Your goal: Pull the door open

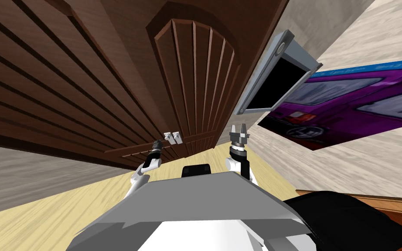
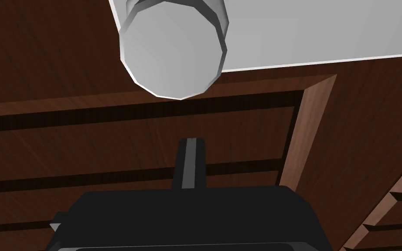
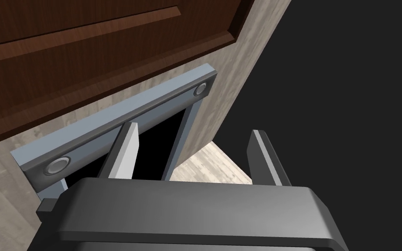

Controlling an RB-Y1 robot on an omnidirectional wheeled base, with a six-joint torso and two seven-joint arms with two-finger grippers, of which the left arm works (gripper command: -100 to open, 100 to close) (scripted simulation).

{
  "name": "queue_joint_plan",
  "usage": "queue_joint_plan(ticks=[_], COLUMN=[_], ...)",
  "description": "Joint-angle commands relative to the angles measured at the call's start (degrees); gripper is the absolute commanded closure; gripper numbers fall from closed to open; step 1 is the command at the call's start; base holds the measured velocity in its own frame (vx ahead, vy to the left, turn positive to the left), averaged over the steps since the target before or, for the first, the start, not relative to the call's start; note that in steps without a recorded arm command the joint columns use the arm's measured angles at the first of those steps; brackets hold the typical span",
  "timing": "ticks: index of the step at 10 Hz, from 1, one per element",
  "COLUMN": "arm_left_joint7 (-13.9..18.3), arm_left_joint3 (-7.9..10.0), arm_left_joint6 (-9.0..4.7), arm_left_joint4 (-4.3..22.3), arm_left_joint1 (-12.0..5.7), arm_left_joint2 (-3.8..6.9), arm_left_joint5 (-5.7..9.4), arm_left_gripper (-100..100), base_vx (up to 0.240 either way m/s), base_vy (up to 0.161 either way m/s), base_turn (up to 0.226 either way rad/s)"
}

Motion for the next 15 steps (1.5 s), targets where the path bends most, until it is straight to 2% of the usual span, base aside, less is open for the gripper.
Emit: queue_joint_plan(ticks=[1,3,5,7,10,11,13,15], arm_left_joint7=[0.05,0.17,0.36,0.60,0.88,0.87,0.65,0.63], arm_left_joint3=[0.77,1.12,0.66,-0.76,-3.43,-2.81,-0.28,-0.07], arm_left_joint6=[-0.05,-0.12,-0.31,-0.61,-1.04,-0.90,-0.67,-0.67], arm_left_joint4=[0.00,-0.03,-0.41,-1.18,-2.54,-2.05,-0.88,-0.78], arm_left_joint1=[1.07,1.88,2.44,2.50,1.43,1.44,2.68,2.77], arm_left_joint2=[0.45,0.79,0.74,0.18,-0.99,-0.63,0.55,0.65], arm_left_joint5=[0.12,0.21,0.21,0.09,-0.21,-0.11,0.18,0.20], arm_left_gripper=[-100,-100,-100,-100,-100,-100,-100,-100], base_vx=[-0.187,-0.189,-0.198,-0.191,-0.081,0.008,-0.031,-0.006], base_vy=[0.074,0.019,-0.036,-0.051,-0.097,-0.035,0.053,0.053], base_turn=[0.141,0.048,0.009,-0.049,-0.127,-0.036,0.173,0.027])
